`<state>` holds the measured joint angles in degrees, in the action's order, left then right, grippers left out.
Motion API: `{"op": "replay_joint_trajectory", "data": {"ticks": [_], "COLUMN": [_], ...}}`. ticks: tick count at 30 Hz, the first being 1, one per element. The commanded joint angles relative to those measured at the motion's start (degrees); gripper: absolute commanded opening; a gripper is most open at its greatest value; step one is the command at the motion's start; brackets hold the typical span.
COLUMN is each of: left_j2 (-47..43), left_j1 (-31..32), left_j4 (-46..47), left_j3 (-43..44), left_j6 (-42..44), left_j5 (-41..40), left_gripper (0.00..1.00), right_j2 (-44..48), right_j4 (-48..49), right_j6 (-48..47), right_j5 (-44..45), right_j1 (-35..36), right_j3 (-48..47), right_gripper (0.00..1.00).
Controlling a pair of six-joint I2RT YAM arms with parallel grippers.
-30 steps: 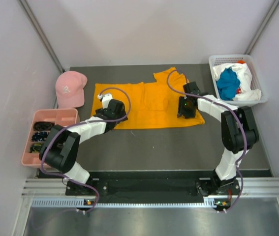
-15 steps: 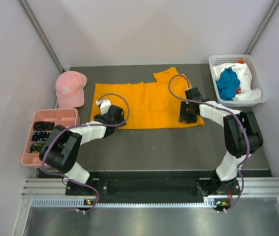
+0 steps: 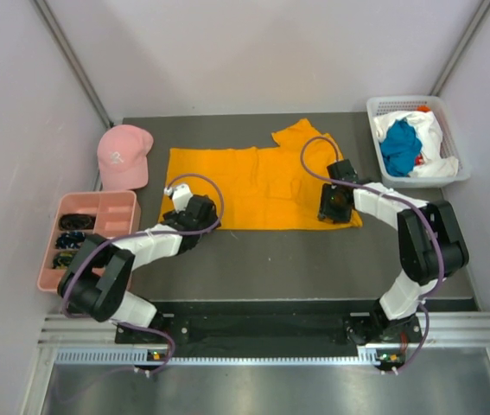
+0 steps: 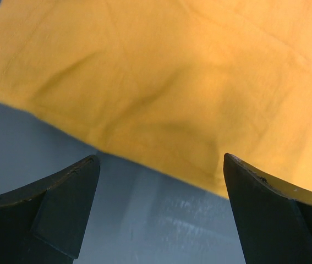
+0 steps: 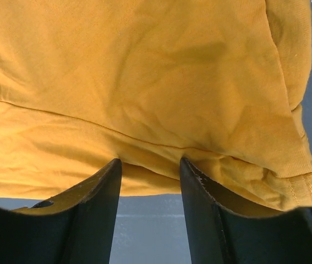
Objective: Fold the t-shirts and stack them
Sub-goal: Fold the flattened tshirt in 1/3 of the way
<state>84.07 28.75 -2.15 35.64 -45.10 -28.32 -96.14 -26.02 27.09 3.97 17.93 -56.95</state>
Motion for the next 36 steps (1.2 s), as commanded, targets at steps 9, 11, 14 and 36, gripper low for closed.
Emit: {"op": "replay_joint_trajectory", "data": {"ticks": [9,11,14,36], "left_j2": [-6.7,-8.2,-8.1,1.5], "left_j1": [11.6,12.2,12.2,1.6], "left_j4": [-16.4,-18.7,-19.0,-4.9], "left_j3": [-1.6,0.3,2.2,3.4], "left_j6": [-9.9,-9.0,-7.6,-4.3], "left_j5": [-1.8,-4.7,-8.1,0.0], "left_gripper": [0.99,0.99,0.99,0.99], "right_j2": [2.2,2.0,2.0,1.4], "right_j4": [-5.0,-5.1,-4.8,-5.4], "right_j6": [0.7,0.7,0.7,-0.1], "right_j5": [2.7,2.7,2.4,2.6], "right_j1": [0.5,0.5,0.5,0.5], "right_j3": [0.2,0.1,0.1,-0.5], "right_gripper": [0.48,0.48,0.48,0.48]}}
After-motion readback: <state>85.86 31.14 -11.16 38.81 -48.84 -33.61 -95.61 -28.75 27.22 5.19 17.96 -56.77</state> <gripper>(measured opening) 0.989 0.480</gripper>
